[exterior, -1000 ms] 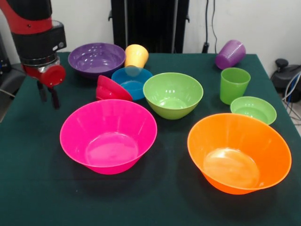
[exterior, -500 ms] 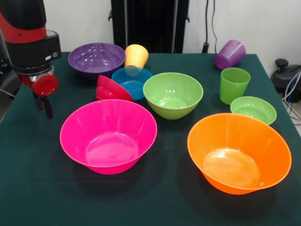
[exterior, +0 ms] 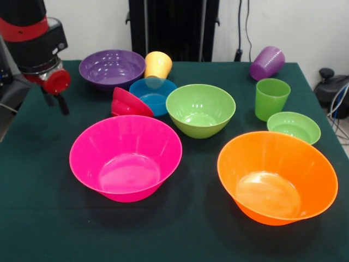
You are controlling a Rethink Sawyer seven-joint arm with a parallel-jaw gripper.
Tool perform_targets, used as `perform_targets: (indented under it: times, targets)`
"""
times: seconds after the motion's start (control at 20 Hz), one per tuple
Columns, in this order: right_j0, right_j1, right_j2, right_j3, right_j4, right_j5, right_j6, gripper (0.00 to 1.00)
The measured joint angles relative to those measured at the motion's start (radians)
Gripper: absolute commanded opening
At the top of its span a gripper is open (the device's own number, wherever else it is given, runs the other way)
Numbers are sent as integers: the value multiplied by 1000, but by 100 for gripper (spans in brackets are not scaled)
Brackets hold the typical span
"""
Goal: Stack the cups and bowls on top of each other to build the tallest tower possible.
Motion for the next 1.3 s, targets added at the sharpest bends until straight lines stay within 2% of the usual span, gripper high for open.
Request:
perform_targets:
  times: [0.05,0.2,0.25,0.6,0.85,1.05,1.3]
  targets:
    - [-17,-20,15,0,-42,55,-58,100]
    - [-40,-44,40,0,-92,107,-145,100]
    - [-60,-62,62,0,-127,135,-224,100]
    - [-118,-102,139,0,-212,168,-510,100]
    - [-152,-124,196,0,-248,168,-700,100]
    - [-177,-136,232,3,-250,168,-764,100]
    - [-210,-155,265,22,-251,168,-797,100]
